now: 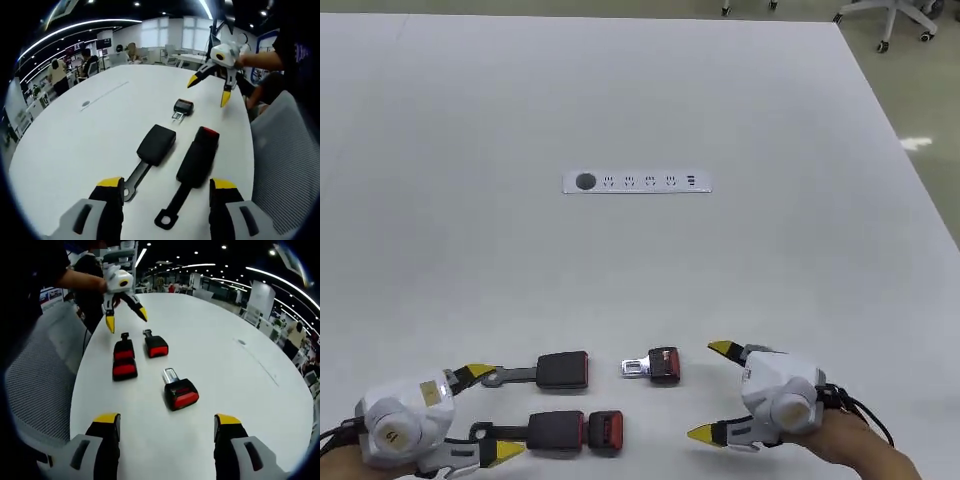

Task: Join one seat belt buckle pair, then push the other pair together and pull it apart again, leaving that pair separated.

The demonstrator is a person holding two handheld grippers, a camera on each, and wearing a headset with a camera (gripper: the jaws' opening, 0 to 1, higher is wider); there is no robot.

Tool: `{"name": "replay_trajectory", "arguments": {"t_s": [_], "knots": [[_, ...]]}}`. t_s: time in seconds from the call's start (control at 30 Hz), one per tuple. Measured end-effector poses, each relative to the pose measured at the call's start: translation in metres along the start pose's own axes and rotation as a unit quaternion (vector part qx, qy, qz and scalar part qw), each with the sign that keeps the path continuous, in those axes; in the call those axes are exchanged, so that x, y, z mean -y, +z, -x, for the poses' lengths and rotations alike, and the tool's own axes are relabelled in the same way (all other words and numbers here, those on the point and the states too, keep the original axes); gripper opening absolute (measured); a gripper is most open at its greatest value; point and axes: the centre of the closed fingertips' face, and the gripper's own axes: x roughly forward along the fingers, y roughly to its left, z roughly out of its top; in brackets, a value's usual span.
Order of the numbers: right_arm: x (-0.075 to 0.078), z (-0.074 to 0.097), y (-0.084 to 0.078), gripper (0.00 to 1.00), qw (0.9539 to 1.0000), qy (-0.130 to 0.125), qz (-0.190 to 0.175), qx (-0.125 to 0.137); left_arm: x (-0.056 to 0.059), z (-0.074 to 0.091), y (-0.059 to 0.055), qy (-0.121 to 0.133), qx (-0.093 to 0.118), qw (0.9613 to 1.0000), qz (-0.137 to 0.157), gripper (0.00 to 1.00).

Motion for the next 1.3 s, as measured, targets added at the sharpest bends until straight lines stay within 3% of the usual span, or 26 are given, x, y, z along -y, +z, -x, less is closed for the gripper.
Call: {"name": "replay_trajectory", "arguments": {"t_s": [0.23,0.57,0.97,1.2,1.3], "knots": [[-0.009,0.007,-0.002,0.85,0.9991,-0.019,-0.028,0.025,0.008,0.006,-0.006,0.029,0.033,0.9987,0.025,0.78],[-0.019,0.011,-0.002,0.93,0.9959,-0.048,-0.051,0.056,0.025,0.011,-0.002,0.057,0.066,0.9951,0.045,0.82],[-0.034,0.015,-0.001,0.96,0.9913,-0.070,-0.085,0.073,0.041,0.014,-0.004,0.081,0.086,0.9905,0.071,0.90],[-0.043,0.016,0.001,0.99,0.9888,-0.078,-0.094,0.087,0.047,0.018,-0.003,0.087,0.085,0.9896,0.077,0.96],[-0.045,0.016,0.001,0.99,0.9880,-0.079,-0.099,0.088,0.049,0.020,0.004,0.093,0.088,0.9892,0.072,0.99]]}}
